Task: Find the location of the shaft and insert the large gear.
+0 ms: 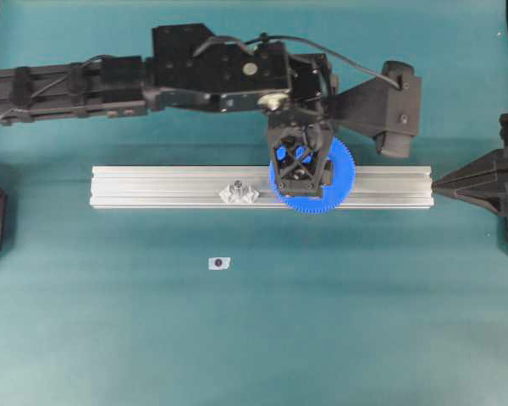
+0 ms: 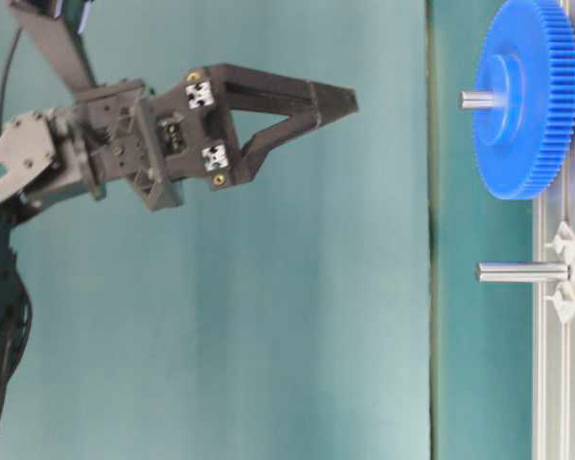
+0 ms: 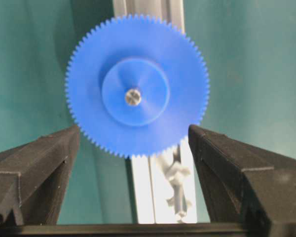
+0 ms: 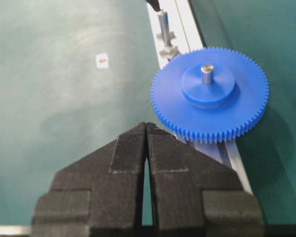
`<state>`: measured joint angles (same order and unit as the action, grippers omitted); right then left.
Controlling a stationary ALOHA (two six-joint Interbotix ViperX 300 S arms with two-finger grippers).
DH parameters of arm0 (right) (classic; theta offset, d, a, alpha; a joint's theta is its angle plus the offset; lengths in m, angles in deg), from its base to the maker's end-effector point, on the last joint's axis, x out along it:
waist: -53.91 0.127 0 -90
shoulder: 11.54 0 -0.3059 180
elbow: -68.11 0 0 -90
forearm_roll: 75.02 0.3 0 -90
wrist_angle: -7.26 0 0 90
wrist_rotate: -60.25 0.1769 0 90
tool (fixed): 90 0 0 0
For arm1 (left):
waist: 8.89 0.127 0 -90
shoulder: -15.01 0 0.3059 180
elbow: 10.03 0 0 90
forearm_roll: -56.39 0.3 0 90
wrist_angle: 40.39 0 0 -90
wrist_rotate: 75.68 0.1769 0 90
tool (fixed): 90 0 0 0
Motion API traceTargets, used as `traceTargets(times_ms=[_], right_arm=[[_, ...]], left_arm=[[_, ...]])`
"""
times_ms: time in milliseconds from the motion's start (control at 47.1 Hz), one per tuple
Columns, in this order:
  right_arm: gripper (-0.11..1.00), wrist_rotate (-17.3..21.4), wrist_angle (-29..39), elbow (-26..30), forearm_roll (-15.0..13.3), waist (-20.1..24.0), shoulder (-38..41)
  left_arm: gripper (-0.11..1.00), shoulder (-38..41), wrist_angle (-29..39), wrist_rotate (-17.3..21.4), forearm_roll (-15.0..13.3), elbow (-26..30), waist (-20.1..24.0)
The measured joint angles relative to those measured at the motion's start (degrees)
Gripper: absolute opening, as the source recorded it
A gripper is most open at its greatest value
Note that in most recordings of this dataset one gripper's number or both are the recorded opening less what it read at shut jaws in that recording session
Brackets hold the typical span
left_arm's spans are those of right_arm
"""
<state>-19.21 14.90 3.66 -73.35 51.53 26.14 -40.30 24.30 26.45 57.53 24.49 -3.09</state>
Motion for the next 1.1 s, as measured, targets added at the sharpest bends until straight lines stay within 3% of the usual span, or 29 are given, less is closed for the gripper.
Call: traceTargets(times_ms=[1103], right_arm=[[0.01,0.0,0.0,0.0,0.0,0.0,0.0]], left_arm=[[0.85,-0.44,-1.93,-1.05,0.0,-1.93,-0.53]])
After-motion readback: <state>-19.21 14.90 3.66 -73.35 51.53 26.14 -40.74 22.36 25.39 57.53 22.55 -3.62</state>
